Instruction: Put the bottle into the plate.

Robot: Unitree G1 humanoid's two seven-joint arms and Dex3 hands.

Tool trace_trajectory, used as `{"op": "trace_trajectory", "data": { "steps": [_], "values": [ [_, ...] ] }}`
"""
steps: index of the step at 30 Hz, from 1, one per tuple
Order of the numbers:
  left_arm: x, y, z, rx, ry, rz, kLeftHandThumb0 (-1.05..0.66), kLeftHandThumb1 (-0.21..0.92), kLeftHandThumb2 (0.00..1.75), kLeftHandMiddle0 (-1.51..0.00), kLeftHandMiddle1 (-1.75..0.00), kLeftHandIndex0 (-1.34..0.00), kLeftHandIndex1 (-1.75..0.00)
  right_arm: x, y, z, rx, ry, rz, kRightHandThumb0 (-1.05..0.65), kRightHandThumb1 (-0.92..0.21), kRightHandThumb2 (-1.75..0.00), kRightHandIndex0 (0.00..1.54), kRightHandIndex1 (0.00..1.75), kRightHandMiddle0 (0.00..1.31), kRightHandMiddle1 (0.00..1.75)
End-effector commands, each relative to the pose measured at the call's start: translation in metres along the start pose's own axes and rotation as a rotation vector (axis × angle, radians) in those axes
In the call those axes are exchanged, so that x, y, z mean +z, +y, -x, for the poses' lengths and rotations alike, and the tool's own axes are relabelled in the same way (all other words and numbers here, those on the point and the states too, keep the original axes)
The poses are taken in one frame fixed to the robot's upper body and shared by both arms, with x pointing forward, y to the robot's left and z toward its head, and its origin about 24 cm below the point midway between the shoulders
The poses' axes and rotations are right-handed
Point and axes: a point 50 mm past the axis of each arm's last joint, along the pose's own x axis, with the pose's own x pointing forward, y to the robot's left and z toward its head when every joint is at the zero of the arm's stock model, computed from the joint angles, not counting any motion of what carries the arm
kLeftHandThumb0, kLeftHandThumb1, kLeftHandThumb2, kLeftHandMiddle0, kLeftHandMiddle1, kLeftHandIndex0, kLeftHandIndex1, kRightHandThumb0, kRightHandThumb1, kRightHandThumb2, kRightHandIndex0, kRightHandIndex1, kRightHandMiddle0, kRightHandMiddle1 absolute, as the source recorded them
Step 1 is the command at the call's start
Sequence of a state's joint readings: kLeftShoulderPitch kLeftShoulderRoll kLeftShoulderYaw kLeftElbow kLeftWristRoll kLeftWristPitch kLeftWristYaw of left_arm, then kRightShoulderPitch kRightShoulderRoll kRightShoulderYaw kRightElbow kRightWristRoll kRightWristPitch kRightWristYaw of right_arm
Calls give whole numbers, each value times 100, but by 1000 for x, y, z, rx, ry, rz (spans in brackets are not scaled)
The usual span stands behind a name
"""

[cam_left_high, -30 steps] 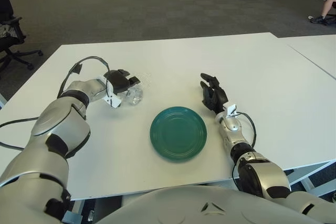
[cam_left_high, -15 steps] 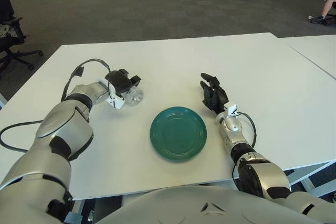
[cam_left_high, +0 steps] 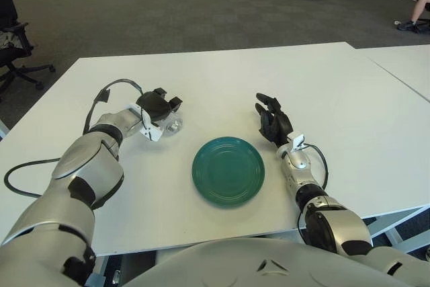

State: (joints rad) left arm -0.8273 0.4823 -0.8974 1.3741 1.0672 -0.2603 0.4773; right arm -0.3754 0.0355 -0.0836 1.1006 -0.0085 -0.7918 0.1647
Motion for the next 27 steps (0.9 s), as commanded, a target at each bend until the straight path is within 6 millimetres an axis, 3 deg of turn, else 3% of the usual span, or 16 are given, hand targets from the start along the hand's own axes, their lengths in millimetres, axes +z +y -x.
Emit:
{"op": "trace_trajectory", "data": {
  "steps": [1, 22, 27],
  "values": [
    [10, -14, 5, -45, -31, 4, -1, 33, 126, -53, -167, -51, -169, -18, -5, 20, -47, 67, -40, -66, -92, -78, 26, 1, 0, 65],
    [15, -19, 5, -101, -10, 130, -1, 20, 131, -67, -175, -76, -129, -18, -6, 21, -41, 68, -41, -65, -92, -77, 26, 0, 0, 63],
    [13, -18, 6, -82, 5, 153, -1, 15, 139, -70, -175, -75, -137, -19, -6, 21, -38, 79, -32, -67, -92, -78, 25, 0, 0, 63]
  ]
}}
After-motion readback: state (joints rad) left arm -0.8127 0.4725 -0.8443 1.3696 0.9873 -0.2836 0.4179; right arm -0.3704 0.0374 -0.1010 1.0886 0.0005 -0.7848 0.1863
